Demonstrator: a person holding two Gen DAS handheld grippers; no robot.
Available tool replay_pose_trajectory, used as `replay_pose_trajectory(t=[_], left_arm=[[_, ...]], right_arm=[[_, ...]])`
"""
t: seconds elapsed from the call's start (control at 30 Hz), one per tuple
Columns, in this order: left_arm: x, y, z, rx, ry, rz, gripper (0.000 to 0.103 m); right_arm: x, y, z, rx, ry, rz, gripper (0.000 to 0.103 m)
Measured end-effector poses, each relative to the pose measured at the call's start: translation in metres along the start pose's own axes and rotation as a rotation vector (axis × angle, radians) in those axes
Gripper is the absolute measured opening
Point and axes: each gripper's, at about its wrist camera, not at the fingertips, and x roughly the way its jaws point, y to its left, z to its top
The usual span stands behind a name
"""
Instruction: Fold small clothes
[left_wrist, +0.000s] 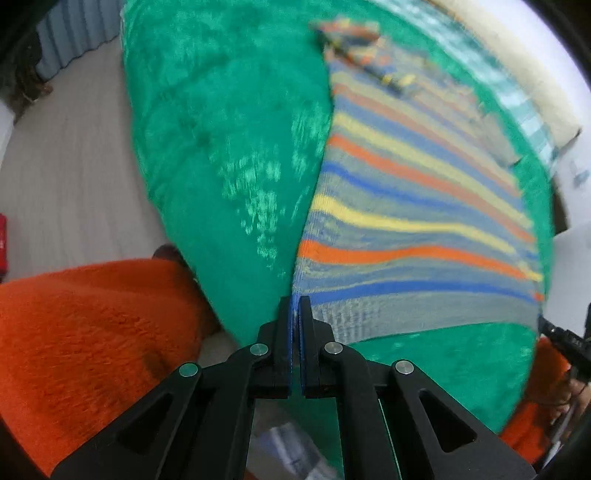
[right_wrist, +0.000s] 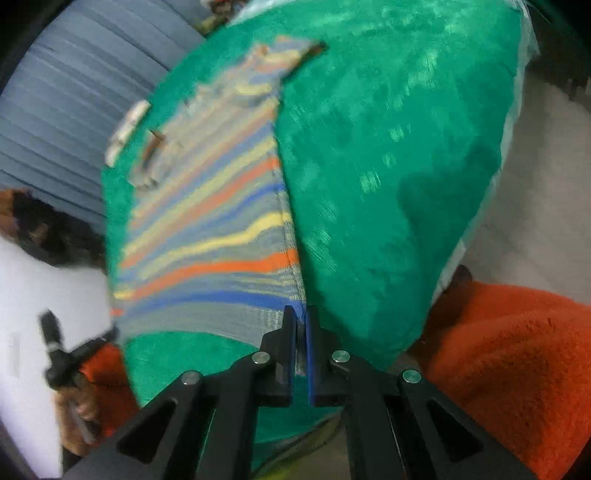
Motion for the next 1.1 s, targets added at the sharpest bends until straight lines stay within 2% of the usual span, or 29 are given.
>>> replay_pose_trajectory(t=[0.03, 0.17, 0.27, 0.3, 0.33, 0.37, 0.43, 0.5, 0.57, 0.6, 0.67, 0.7, 0.77, 0.8, 0.87, 0.93, 1.07, 1.1], left_arm=[[0.007, -0.003, 0.001, 0.011, 0.009, 0.026, 0.0], [0.006, -0.015, 0.001, 0.062, 0.007, 0.104, 0.003], [-0.001, -0.017, 0.0, 0.075, 0.014, 0.155, 0.024], [-0.009, -0.014, 0.0, 0.068, 0.01, 0.173, 0.043], [-0.017, -0.011, -0.001, 0.061, -0.006, 0.189, 0.05], [-0.031, -0.007, -0.001, 0.052, -0.041, 0.209, 0.054], [-0.057, -0.002, 0.0, 0.043, -0.123, 0.253, 0.06], [-0.084, -0.002, 0.009, 0.031, -0.229, 0.272, 0.071], [-0.095, -0.012, 0.018, 0.039, -0.304, 0.241, 0.076], [-0.097, -0.025, 0.027, 0.064, -0.338, 0.196, 0.08], [-0.087, -0.052, 0.036, 0.116, -0.356, 0.128, 0.083], [-0.076, -0.069, 0.038, 0.155, -0.365, 0.088, 0.083], [-0.051, -0.097, 0.04, 0.217, -0.354, 0.048, 0.084], [-0.027, -0.113, 0.038, 0.253, -0.317, 0.037, 0.084], [0.0, -0.126, 0.03, 0.284, -0.262, 0.049, 0.084], [0.023, -0.127, 0.017, 0.296, -0.221, 0.061, 0.081], [0.029, -0.119, 0.004, 0.299, -0.2, 0.06, 0.082], [0.027, -0.118, 0.006, 0.297, -0.198, 0.061, 0.083]], right_arm=[[0.014, -0.003, -0.001, 0.004, 0.023, -0.021, 0.004], [0.021, -0.002, 0.003, 0.013, 0.021, -0.031, 0.004], [0.022, 0.004, 0.005, -0.011, 0.024, -0.052, 0.004], [0.022, 0.007, 0.007, -0.012, 0.026, -0.056, 0.004], [0.019, 0.008, 0.009, -0.011, 0.034, -0.053, 0.013], [0.016, 0.008, 0.008, -0.013, 0.042, -0.055, 0.03], [-0.001, 0.006, 0.012, -0.043, 0.064, -0.097, 0.045], [-0.028, 0.005, 0.023, -0.121, 0.03, -0.148, 0.045], [-0.051, 0.018, 0.05, -0.261, -0.032, -0.252, 0.051], [-0.058, 0.028, 0.067, -0.337, -0.07, -0.291, 0.054], [-0.062, 0.049, 0.098, -0.469, -0.136, -0.329, 0.065], [-0.059, 0.058, 0.114, -0.536, -0.161, -0.327, 0.066], [-0.038, 0.079, 0.143, -0.65, -0.172, -0.303, 0.066], [-0.021, 0.09, 0.158, -0.704, -0.175, -0.292, 0.066], [0.018, 0.113, 0.181, -0.782, -0.17, -0.28, 0.066], [0.068, 0.134, 0.201, -0.861, -0.153, -0.312, 0.065], [0.14, 0.147, 0.221, -0.92, -0.134, -0.374, 0.062], [0.151, 0.141, 0.231, -0.895, -0.122, -0.355, 0.054]])
